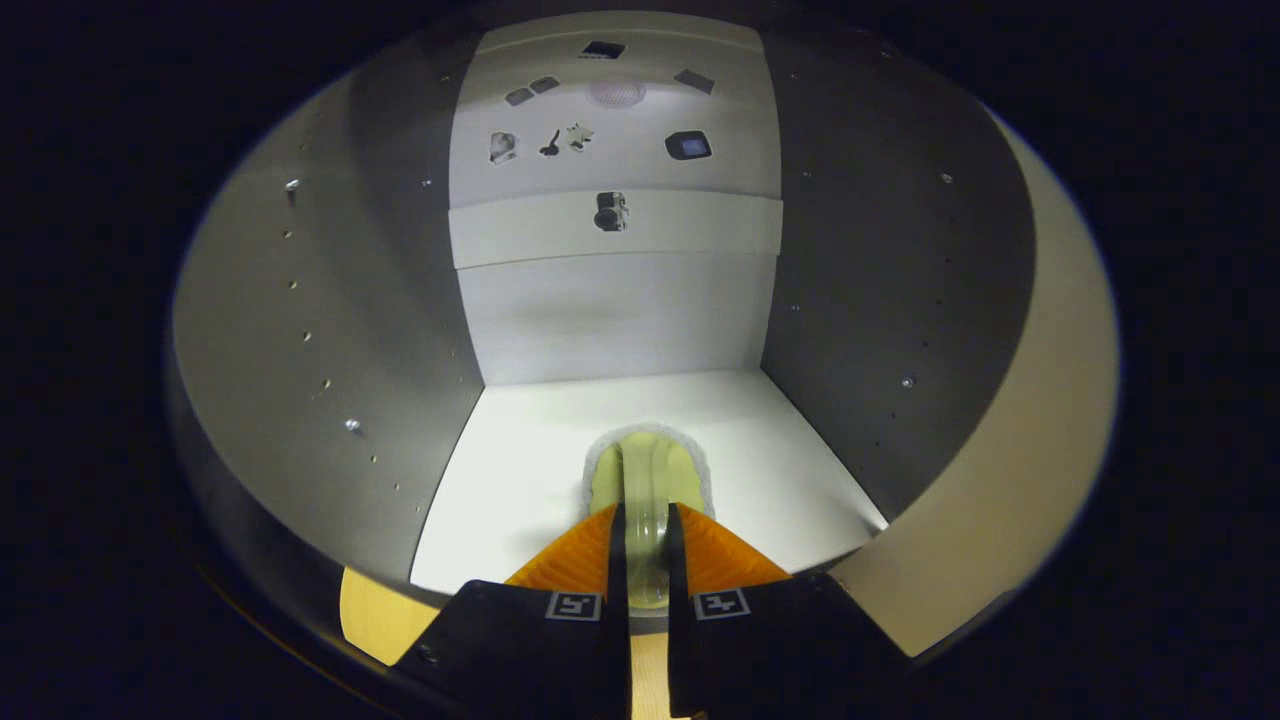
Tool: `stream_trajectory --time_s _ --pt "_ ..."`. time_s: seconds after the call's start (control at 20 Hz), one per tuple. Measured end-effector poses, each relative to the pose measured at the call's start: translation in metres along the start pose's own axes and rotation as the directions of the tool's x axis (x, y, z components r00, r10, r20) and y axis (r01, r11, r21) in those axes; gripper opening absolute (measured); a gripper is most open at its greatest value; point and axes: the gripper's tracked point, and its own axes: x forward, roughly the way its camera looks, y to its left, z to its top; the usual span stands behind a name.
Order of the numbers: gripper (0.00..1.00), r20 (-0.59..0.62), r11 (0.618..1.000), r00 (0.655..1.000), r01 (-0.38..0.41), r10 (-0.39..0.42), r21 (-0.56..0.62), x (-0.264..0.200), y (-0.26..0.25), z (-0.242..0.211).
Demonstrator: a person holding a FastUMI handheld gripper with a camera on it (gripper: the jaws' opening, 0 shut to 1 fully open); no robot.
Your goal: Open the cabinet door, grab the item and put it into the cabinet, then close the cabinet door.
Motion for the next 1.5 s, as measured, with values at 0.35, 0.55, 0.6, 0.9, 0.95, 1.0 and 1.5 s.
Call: stream_trajectory --time_s 0.35,0.55,0.6,0.9,0.95,1.0,1.5 --pt "0.18 -0.077 0.999 0.997 0.031 -0.03 0.009 0.036 0.001 -0.003" --pt "0.2 -0.071 0.998 0.997 0.037 -0.034 0.043 0.051 0.001 0.003" --pt "0.22 -0.07 0.998 0.997 0.038 -0.035 0.043 0.05 0.0 0.004" --pt "0.72 0.013 0.999 0.999 0.04 -0.04 -0.007 0.039 -0.002 0.018" --pt "0.86 0.04 0.999 0.999 0.034 -0.033 -0.02 0.036 0.0 0.024" --pt "1.0 0.071 0.999 0.997 0.029 -0.027 -0.026 0.019 0.001 0.03" --pt "0.98 0.447 0.999 0.894 0.006 0.013 -0.04 -0.167 0.001 0.093"
